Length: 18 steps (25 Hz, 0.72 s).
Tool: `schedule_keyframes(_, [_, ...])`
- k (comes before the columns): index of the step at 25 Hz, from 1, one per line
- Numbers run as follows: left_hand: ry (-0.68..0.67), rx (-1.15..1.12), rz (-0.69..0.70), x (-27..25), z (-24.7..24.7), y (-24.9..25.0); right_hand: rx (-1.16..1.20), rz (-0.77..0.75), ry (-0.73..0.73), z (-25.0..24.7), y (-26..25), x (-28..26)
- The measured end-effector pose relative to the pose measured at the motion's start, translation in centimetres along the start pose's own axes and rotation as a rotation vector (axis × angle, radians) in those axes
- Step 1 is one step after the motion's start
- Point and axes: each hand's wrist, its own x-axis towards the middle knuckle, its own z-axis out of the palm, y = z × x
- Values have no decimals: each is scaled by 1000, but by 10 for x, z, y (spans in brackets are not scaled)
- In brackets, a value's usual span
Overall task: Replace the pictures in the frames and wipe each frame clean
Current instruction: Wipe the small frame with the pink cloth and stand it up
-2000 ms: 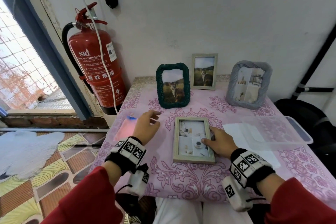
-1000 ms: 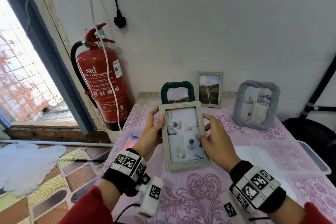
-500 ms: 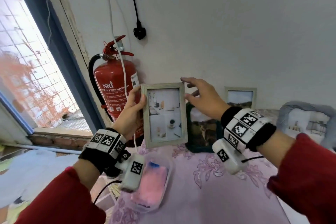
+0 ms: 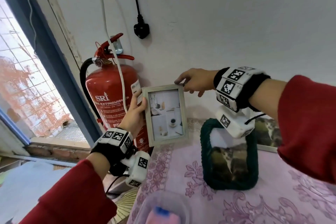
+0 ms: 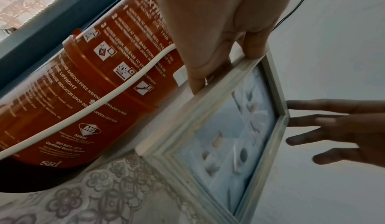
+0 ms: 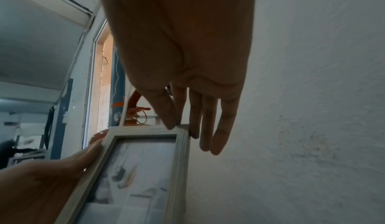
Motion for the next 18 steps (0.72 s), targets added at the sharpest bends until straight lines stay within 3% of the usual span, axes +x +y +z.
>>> schedule_keyframes(8, [-2,-118,-99,40,0,-62,-147,177,-183,6,27,45])
schedule_keyframes(18, [5,-85,-206,43,-5,-88,-302,208,-305,22,39,45])
